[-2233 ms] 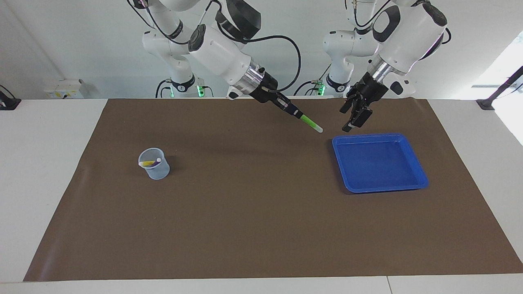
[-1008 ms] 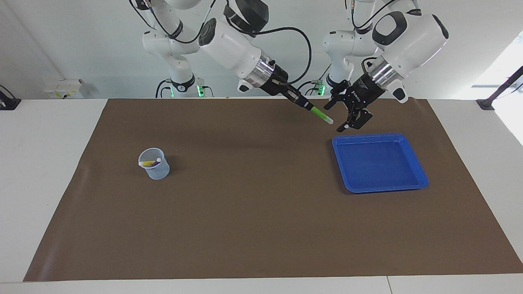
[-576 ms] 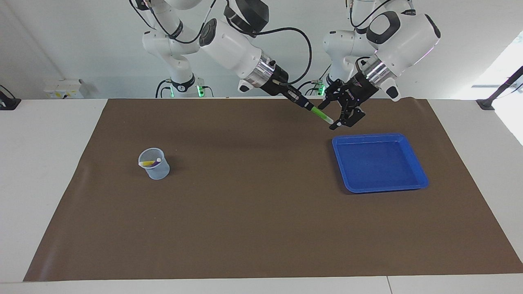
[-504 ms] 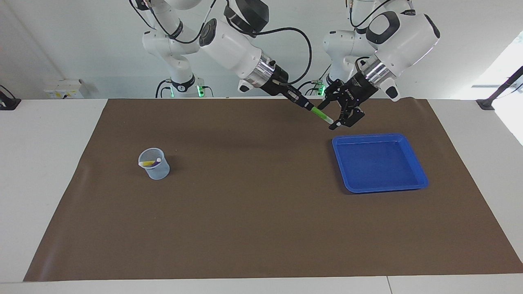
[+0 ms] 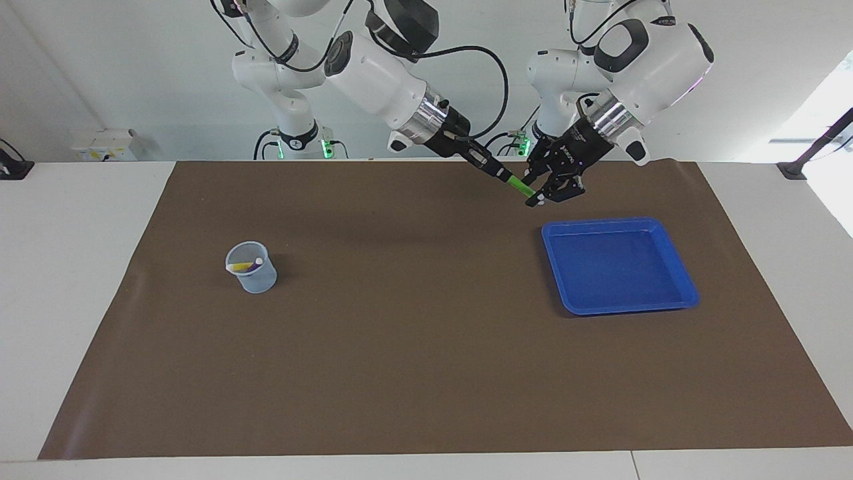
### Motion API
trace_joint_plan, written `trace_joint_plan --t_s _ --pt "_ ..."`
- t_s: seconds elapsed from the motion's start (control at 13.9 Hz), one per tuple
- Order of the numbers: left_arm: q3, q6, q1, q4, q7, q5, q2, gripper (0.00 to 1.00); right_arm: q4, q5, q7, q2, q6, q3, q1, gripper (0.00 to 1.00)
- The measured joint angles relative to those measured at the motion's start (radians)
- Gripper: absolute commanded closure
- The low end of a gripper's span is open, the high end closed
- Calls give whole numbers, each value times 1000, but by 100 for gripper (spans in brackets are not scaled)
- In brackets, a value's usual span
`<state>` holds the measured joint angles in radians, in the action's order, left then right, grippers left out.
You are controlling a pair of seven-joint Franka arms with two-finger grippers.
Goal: Right arm passes pens to left for tray arrangement
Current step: 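Close the left gripper on the green pen and open the right gripper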
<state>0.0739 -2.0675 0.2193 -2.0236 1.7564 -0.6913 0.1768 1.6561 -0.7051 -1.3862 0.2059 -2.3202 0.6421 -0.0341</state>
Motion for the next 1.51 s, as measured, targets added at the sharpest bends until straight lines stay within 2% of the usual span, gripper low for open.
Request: trace_joint_plan --t_s 0.14,0.22,0.36,0.79,0.86,0.94,1.01,1.08,1.3,1.51 --pt "0 0 0 0 0 0 0 57 0 0 0 0 0 0 0 100" --pt "0 0 0 0 0 0 0 65 0 0 0 0 0 0 0 100" --pt "0 2 0 0 0 0 1 100 0 0 0 0 -6 0 0 100" --pt "0 5 3 -7 -63 1 10 100 -1 0 0 3 -14 0 0 100" --pt "0 5 3 -7 -64 1 10 100 -1 0 0 3 -14 0 0 73" --pt "0 5 3 -7 -64 1 10 100 -1 0 0 3 -13 0 0 20" --pt "0 7 4 -7 -64 0 11 100 -1 8 1 3 -14 0 1 3" --pt "0 5 4 -8 -63 -1 11 100 -1 30 1 3 -8 0 0 0" --pt "-2 4 4 -8 -63 -1 11 100 -2 116 1 -1 22 -1 1 0" --pt "-4 3 4 -8 -63 -1 11 100 -5 206 8 -34 112 -60 2 0"
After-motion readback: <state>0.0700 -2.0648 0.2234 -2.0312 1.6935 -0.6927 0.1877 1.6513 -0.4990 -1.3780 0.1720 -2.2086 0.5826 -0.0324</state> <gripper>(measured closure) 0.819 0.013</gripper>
